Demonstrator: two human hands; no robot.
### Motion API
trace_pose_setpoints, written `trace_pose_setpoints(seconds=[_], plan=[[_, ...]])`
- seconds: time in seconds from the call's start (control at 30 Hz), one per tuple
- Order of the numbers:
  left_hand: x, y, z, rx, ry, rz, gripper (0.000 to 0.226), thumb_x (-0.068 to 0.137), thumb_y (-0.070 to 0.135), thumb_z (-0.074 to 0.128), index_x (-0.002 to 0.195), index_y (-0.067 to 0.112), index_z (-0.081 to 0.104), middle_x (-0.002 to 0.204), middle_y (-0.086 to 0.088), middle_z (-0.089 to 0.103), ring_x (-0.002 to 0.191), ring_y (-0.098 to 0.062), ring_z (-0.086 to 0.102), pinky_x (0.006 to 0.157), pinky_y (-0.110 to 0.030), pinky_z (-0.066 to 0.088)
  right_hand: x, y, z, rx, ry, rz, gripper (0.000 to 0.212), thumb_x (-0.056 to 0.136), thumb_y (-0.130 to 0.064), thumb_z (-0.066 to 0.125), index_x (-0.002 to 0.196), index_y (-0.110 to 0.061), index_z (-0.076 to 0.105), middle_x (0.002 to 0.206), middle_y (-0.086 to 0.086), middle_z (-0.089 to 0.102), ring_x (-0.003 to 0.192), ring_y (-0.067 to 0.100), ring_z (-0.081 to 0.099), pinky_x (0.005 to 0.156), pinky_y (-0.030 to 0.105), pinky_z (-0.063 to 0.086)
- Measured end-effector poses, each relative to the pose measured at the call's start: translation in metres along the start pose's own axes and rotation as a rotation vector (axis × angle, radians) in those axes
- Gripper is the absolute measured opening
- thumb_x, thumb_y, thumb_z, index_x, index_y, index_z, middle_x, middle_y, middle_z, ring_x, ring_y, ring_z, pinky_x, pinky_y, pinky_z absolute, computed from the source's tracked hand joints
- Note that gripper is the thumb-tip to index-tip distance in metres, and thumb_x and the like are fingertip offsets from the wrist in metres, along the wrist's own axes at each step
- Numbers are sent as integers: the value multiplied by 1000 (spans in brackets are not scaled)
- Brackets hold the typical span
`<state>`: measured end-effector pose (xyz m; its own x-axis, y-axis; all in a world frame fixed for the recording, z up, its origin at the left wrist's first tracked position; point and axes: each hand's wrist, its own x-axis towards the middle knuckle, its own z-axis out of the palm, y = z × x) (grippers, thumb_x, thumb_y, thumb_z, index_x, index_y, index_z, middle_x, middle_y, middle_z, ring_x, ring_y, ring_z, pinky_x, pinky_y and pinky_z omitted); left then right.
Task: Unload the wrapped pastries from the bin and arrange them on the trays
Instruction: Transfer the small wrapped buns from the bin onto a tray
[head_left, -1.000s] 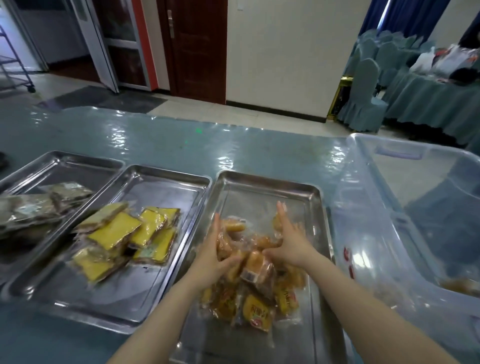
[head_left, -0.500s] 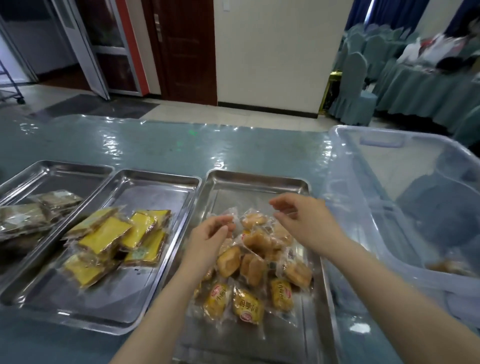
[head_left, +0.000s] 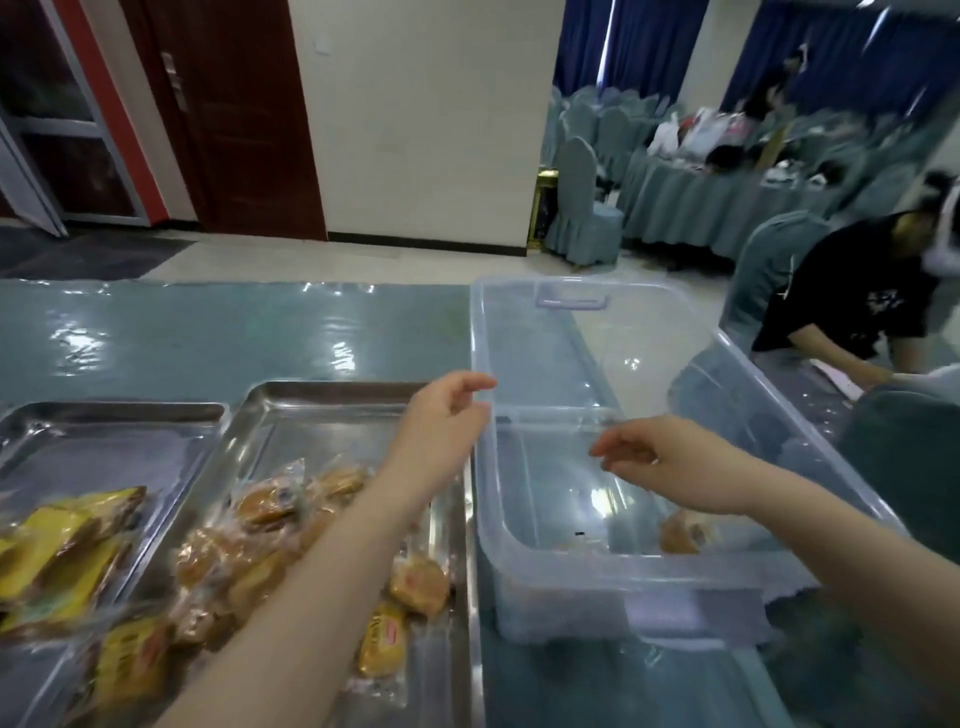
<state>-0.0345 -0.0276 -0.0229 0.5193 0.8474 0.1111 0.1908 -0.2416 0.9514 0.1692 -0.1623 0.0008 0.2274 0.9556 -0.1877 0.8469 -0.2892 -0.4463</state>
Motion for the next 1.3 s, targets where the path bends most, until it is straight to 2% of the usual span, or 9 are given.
trace_pose_setpoints(seconds=[0.17,0.27,0.4,0.63,0.77,0.9,1.0,1.13,1.3], plan=[[35,7,59,668,-114,-6,60,88,32,55,143,18,34,157,-8,10,143,-22,10,112,-30,12,25,56,-7,-223,-309,48,32,91,-25,58,123,-26,56,115,-7,63,96,6,57,72,3,38],[35,-3,64,825,-80,39,54,88,34,52,138,20,38,158,-4,6,143,-19,2,114,-39,12,46,83,9,-383,-466,97,55,84,-29,69,134,-28,45,126,-3,55,99,15,61,78,17,45],[31,-4,66,885,-65,58,56,89,35,51,141,19,35,157,-6,5,144,-22,-3,114,-39,10,73,103,33,-676,-603,132,81,73,-33,79,141,-25,35,127,4,51,63,15,57,61,26,48],[30,-4,66,901,-41,21,55,91,36,49,141,20,32,158,-2,1,144,-24,-6,114,-40,15,95,128,91,-683,-791,114,122,60,-70,72,138,-53,-20,144,17,35,116,35,52,96,51,43],[30,-4,66,910,-46,7,50,91,36,49,137,21,38,158,0,0,144,-22,-6,112,-41,19,89,147,102,-1008,-706,-281,131,67,-41,81,133,-52,-31,145,26,21,116,45,47,92,56,38],[29,-4,66,897,-40,-5,49,90,37,51,136,23,40,158,3,0,144,-20,-6,110,-42,25,101,140,93,-942,-539,-258,91,84,-15,61,148,-35,-1,134,17,35,103,37,55,73,41,45],[28,-3,65,906,-42,-1,49,89,38,51,135,23,41,158,3,1,144,-20,-5,109,-43,28,107,133,86,-747,-289,-205,58,82,-3,51,135,-20,33,124,14,37,104,36,51,76,43,46],[27,-2,65,905,-44,-14,47,90,38,51,133,22,43,158,4,1,144,-20,-6,106,-43,31,123,128,79,-268,58,-111,67,78,5,50,136,-25,36,132,10,31,113,32,46,94,37,41],[26,-1,66,909,-33,-12,46,90,37,51,132,22,44,158,4,1,144,-19,-6,106,-42,32,126,124,92,-221,-3,-115,69,82,-4,56,139,-33,30,126,4,36,111,26,47,90,32,44]])
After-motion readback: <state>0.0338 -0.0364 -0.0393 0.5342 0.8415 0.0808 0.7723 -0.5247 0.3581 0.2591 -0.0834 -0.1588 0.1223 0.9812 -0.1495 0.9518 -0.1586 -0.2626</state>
